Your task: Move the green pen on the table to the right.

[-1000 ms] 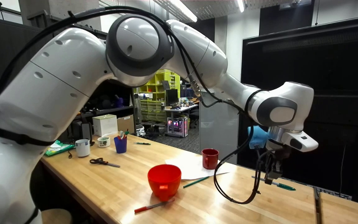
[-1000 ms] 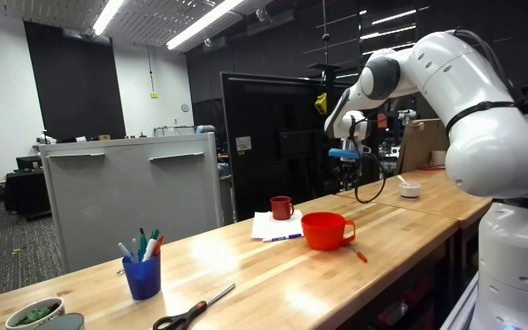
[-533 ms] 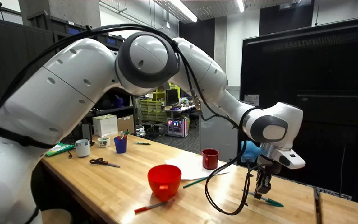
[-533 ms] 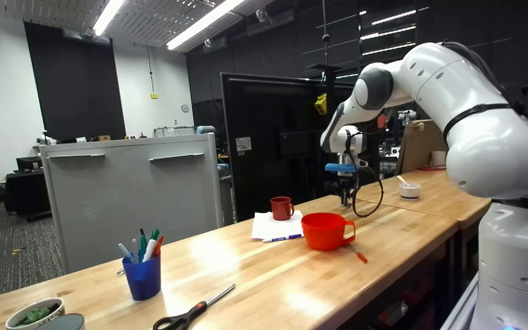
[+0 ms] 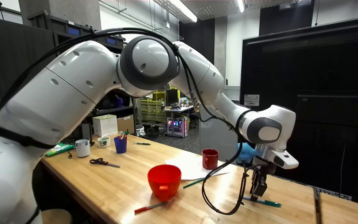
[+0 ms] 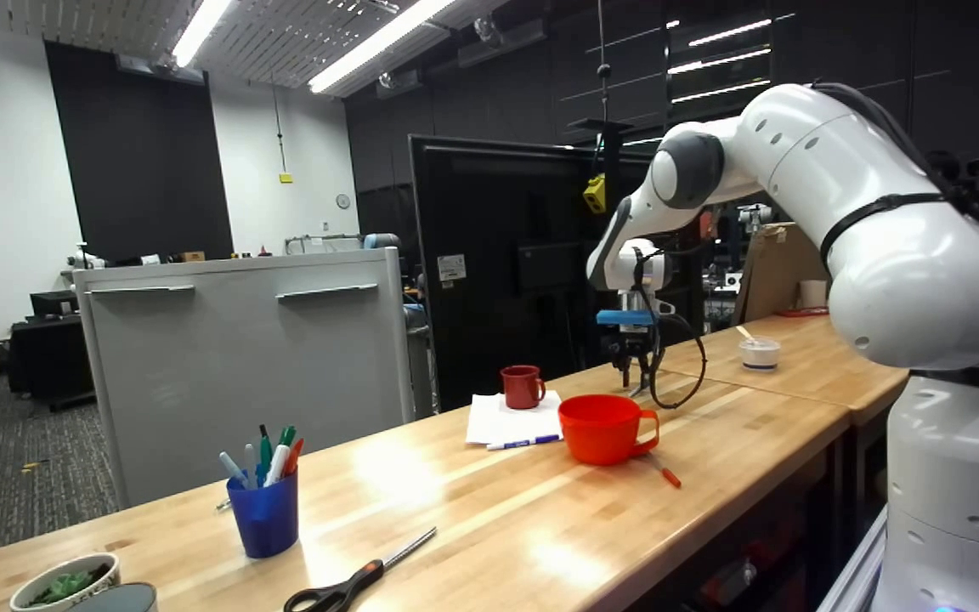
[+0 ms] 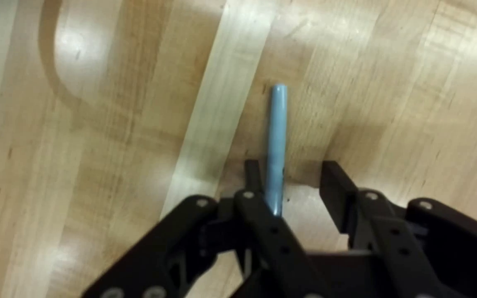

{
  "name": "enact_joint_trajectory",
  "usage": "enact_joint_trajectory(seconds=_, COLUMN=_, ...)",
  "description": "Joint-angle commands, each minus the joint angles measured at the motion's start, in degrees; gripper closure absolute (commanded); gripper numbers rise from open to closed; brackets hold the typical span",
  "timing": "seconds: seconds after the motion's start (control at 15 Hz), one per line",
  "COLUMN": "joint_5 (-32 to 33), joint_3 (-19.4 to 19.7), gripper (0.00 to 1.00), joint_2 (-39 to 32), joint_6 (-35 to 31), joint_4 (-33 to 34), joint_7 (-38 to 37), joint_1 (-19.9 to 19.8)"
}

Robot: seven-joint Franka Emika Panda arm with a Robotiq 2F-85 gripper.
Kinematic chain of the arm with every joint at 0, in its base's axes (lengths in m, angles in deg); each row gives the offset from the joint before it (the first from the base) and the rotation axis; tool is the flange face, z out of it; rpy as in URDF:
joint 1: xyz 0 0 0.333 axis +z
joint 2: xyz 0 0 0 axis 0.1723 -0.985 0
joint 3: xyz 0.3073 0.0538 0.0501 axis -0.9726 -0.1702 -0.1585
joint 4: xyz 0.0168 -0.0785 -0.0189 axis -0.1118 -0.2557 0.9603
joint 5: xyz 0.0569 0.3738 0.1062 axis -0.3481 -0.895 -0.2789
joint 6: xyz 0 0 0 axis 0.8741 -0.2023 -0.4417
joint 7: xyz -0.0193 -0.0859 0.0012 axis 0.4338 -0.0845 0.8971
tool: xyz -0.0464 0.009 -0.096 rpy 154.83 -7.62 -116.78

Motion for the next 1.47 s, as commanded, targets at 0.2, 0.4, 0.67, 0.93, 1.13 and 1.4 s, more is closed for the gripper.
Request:
enact_joint_trajectory(seconds=0.2, joint_5=5.7, joint_3=0.4, gripper=0.08, joint_2=6.9, joint_6=-3.9, joint_4=-5.7, joint_7=0.5, joint_1=4.2)
enact_joint_trajectory(seconds=0.4, joint_5=10.0, joint_3=0.8, gripper=0.0, joint_2=11.2, joint_6=-7.8, joint_4=-9.8, joint_7=1.8, joint_1=6.6)
enact_joint_trajectory(seconds=0.67, joint_5=16.7, joint_3=0.4, gripper=0.0, joint_2=17.4, joint_6=-13.5, joint_4=-16.4, joint_7=7.1, joint_1=8.9)
enact_joint_trajectory(seconds=0.93, joint_5=22.5, joint_3=-0.7, gripper=0.0, joint_2=23.8, joint_6=-18.6, joint_4=-23.6, joint_7=13.4, joint_1=10.8)
enact_joint_trajectory(seconds=1.13, joint_5=24.6, joint_3=-2.4, gripper=0.0, joint_2=28.7, joint_6=-21.2, joint_4=-28.6, joint_7=19.5, joint_1=11.3)
enact_joint_trajectory(seconds=1.4, joint_5=23.8, joint_3=-5.6, gripper=0.0, joint_2=35.7, joint_6=-20.3, joint_4=-34.1, joint_7=30.2, joint_1=11.0)
